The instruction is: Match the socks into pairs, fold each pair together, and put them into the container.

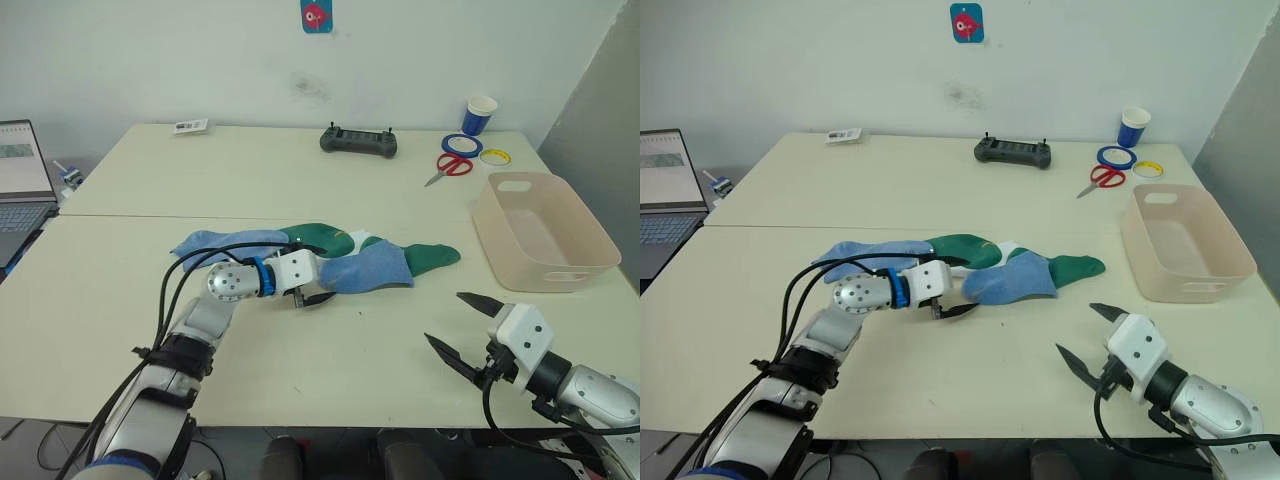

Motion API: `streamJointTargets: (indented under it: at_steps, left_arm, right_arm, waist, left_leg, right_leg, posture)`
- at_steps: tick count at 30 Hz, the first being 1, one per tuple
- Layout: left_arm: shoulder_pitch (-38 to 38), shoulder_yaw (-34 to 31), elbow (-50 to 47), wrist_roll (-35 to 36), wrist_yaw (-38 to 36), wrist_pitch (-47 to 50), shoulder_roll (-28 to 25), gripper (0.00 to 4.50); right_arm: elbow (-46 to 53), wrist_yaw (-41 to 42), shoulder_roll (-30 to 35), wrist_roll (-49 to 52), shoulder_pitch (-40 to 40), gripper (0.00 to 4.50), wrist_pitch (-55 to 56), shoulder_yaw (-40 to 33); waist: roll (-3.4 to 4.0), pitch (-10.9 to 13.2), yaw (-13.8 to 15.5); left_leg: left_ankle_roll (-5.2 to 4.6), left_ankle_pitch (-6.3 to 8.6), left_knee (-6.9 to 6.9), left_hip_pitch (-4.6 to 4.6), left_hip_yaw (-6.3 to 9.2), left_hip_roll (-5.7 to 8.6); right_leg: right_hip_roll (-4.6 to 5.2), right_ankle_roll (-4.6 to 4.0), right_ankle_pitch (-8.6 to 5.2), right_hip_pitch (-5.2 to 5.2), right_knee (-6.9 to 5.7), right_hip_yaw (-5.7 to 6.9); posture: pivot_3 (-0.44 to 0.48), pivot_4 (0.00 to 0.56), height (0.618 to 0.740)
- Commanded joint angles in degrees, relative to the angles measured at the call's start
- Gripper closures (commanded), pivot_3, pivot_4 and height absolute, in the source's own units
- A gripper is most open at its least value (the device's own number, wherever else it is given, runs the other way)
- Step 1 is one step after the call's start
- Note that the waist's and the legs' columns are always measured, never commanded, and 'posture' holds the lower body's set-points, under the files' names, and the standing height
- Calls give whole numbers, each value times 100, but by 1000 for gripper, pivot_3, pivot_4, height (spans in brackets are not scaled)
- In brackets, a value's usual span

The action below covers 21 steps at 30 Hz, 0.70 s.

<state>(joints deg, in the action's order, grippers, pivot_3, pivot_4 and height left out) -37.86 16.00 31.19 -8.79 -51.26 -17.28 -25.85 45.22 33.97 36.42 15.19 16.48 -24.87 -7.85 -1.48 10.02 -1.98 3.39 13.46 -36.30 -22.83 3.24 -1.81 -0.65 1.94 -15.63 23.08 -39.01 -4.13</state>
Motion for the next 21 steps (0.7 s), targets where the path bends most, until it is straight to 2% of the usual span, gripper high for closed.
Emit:
streamJointTargets:
  at_steps: [1, 7, 9, 15, 21]
  left_arm:
    - [-309, 145, 324, -204, 42, -218, 51, 384]
    - [-492, 198, 551, -152, -270, -116, 11, 2063]
    - [-462, 169, 426, -48, -429, -79, 15, 2762]
    - [-296, 52, -138, 300, -875, 203, -69, 4472]
    - [427, -109, -1630, 1197, -1860, 1057, -647, 4472]
  right_arm:
    - [372, -141, -40, 54, -47, 0, -123, -53]
    - [522, -250, -89, 27, 50, 0, -214, -128]
    - [547, -279, -99, 23, 53, 0, -229, -134]
    - [575, -320, -51, -18, 15, 0, -263, -110]
    - [561, -281, 9, -37, -89, 0, -309, -64]
  waist:
    - [-1, 0, 15]
    - [-1, 0, 5]
    - [-1, 0, 5]
    - [-1, 0, 7]
    - [0, -1, -29]
  left_leg:
    - [0, 0, 0, 0, 1, 0]
    - [0, 0, -2, 1, 1, 0]
    - [0, 0, -2, 1, 1, 0]
    - [0, 0, -2, -1, 1, 0]
    - [0, 0, -2, 1, 2, -6]
  right_leg:
    - [0, 0, 0, 0, -1, 1]
    - [0, 3, 2, -1, -3, 0]
    - [0, 3, 2, -1, -3, 0]
    - [0, 3, 2, -1, -3, 0]
    - [-4, 3, 2, 1, -6, 0]
  posture:
    - [0, 150, 740]
    - [0, 150, 740]
    - [0, 150, 740]
    - [0, 150, 740]
    - [0, 150, 740]
